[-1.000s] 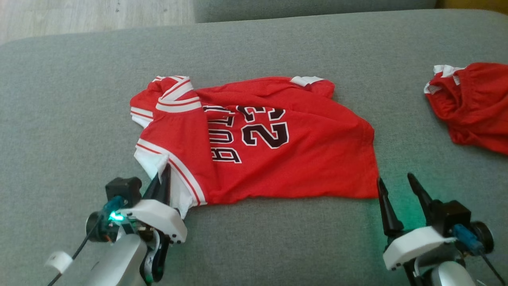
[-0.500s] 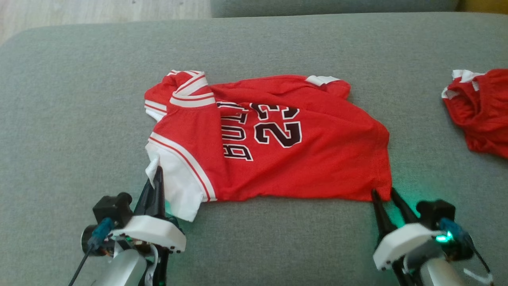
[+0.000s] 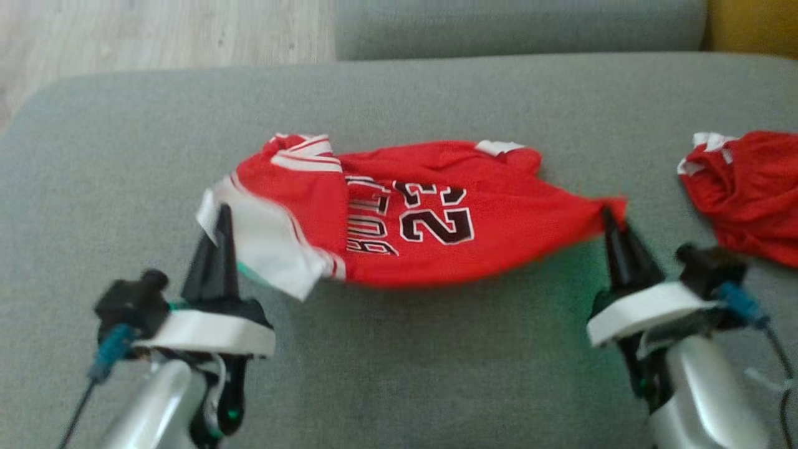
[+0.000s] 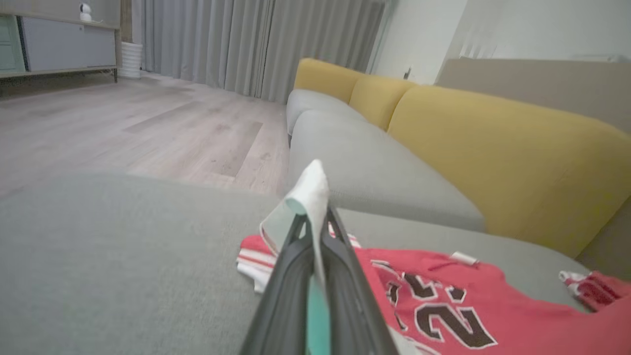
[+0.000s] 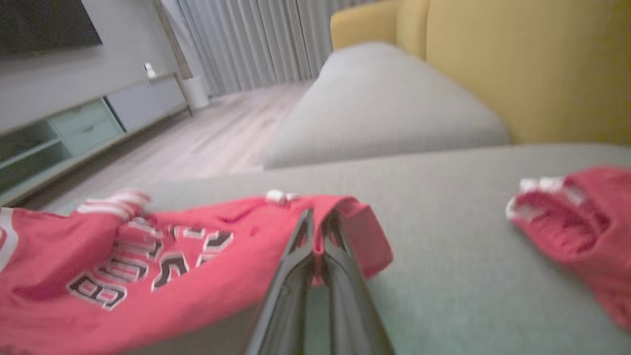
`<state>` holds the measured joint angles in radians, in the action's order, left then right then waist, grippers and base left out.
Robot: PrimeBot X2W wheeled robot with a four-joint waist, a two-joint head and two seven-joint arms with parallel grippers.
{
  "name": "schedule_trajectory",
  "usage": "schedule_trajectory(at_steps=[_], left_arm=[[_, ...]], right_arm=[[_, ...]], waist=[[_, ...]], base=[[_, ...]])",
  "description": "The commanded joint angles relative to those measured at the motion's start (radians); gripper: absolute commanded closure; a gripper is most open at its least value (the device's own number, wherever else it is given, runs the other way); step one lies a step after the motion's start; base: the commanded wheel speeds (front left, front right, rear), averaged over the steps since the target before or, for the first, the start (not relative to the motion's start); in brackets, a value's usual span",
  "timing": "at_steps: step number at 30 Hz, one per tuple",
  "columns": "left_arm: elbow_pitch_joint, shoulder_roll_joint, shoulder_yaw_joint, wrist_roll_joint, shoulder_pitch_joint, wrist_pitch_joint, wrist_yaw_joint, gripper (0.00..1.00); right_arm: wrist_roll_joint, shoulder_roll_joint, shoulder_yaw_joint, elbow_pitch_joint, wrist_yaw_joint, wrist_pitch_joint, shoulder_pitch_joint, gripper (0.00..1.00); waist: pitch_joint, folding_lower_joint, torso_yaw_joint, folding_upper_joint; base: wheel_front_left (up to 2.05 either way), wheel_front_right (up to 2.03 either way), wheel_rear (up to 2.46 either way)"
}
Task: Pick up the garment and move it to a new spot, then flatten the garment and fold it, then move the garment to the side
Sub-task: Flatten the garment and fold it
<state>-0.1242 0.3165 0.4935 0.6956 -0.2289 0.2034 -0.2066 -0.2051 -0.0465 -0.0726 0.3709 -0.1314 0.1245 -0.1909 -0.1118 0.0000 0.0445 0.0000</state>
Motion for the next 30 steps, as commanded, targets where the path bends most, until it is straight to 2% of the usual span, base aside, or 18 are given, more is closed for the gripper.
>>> schedule_trajectory(at_steps=[1,7,13,18,24,30], left_arm=[[0.067,0.039,-0.059,0.001,-0.066,0.003,-0.005,1.0],[0.282,0.099,-0.124,0.01,-0.136,-0.043,-0.027,1.0],[0.495,0.172,-0.178,-0.002,-0.274,-0.137,-0.049,1.0],[0.586,0.209,-0.183,-0.001,-0.411,-0.244,-0.05,1.0],[0.519,0.237,-0.142,-0.014,-0.528,-0.346,-0.028,1.0],[0.363,0.216,-0.097,-0.03,-0.688,-0.385,0.024,1.0]], right_arm=[[0.008,-0.004,-0.006,-0.069,0.001,0.012,-0.048,1.0],[0.04,-0.004,0.05,-0.297,0.001,-0.033,-0.088,1.0],[0.061,-0.004,0.11,-0.547,0.001,-0.115,-0.149,1.0],[0.084,-0.004,0.145,-0.7,0.001,-0.21,-0.19,1.0],[0.126,-0.004,0.159,-0.715,0.001,-0.309,-0.217,1.0],[0.167,-0.006,0.128,-0.596,0.001,-0.352,-0.34,1.0]], waist=[[0.037,0.0,-0.007,0.0],[0.114,0.0,-0.018,0.0],[0.147,0.0,-0.03,0.0],[0.147,0.0,-0.04,0.0],[0.097,0.0,-0.051,0.0],[-0.055,0.0,-0.059,0.0]], base=[[0.0,0.0,0.0],[0.0,0.0,0.0],[0.0,0.0,0.0],[0.0,0.0,0.0],[0.0,0.0,0.0],[0.0,0.0,0.0]])
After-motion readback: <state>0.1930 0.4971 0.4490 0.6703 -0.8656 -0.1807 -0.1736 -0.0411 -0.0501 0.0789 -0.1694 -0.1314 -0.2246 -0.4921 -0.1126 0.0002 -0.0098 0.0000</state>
